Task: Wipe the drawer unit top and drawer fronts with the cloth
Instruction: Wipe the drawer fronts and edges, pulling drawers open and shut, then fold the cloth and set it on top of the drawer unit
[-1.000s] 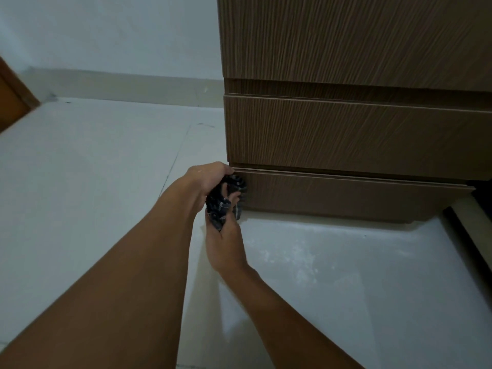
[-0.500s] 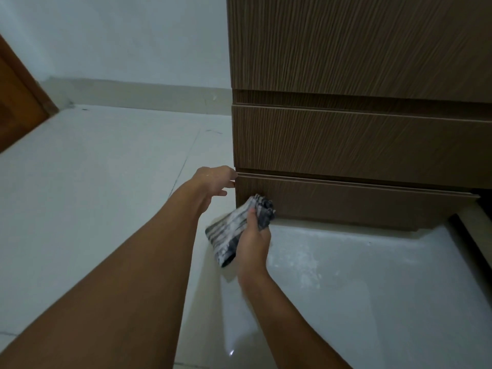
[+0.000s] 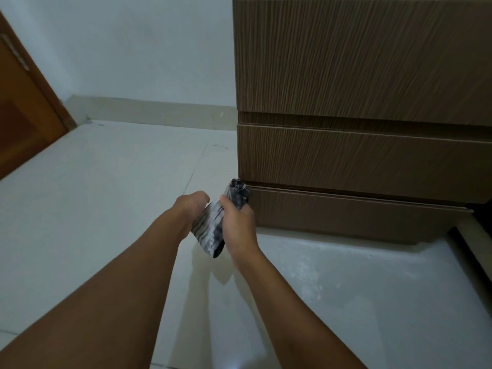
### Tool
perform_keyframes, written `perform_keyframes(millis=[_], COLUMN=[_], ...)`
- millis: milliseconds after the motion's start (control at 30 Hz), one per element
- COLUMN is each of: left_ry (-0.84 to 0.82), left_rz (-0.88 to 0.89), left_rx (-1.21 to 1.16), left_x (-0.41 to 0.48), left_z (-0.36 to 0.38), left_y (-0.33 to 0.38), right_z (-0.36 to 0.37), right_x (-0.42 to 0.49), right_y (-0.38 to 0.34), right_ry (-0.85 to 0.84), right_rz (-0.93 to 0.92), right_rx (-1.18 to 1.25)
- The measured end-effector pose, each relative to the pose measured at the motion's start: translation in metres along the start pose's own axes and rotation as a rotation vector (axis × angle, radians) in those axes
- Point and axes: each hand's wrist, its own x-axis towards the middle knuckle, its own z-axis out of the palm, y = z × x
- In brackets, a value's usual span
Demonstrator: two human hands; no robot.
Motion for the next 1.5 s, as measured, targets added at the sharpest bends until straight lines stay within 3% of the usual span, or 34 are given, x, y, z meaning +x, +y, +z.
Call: perform_keyframes(millis=[167,367,500,867,1067,1267,1500], left_ry=[-0.145,-0.409,-0.484,-0.474,-0.355,-0.274,-0.171], left_rz=[0.049,0.107,0.180,0.445,0.616,0.800,0.877], left_rx=[-0.014,-0.153,-0.220,-0.176,-0.164,-0.135,-0.094], left_x=[-0.016,-0.047,-0.073,-0.153,-0.193,-0.231,-0.241], left_z=[-0.007,-0.015,-0.027,-0.079,-0.094,-0.101,-0.093], left_y=[-0.005,0.003,0.020,0.109,0.157,0.212,0.271], right_z=[-0.014,-0.042,-0.047,-0.068,-0.083,-0.088,-0.089], right_x=[-0.005,-0.022,-0.039,-0.101,-0.131,-0.151,-0.135], right_y=[-0.022,-0.054,-0.083,-0.192,-0.262,-0.326,-0.384], right_ry=[-0.095,-0.005,-0.052,-0.230,-0.275,-0.170,0.002], right_rz=[-0.091,0.025,0.016,-0.138,-0.317,-0.505,-0.691], right_rx=[-0.082,0.122,0.152,-0.043,-0.221,-0.361,-0.355])
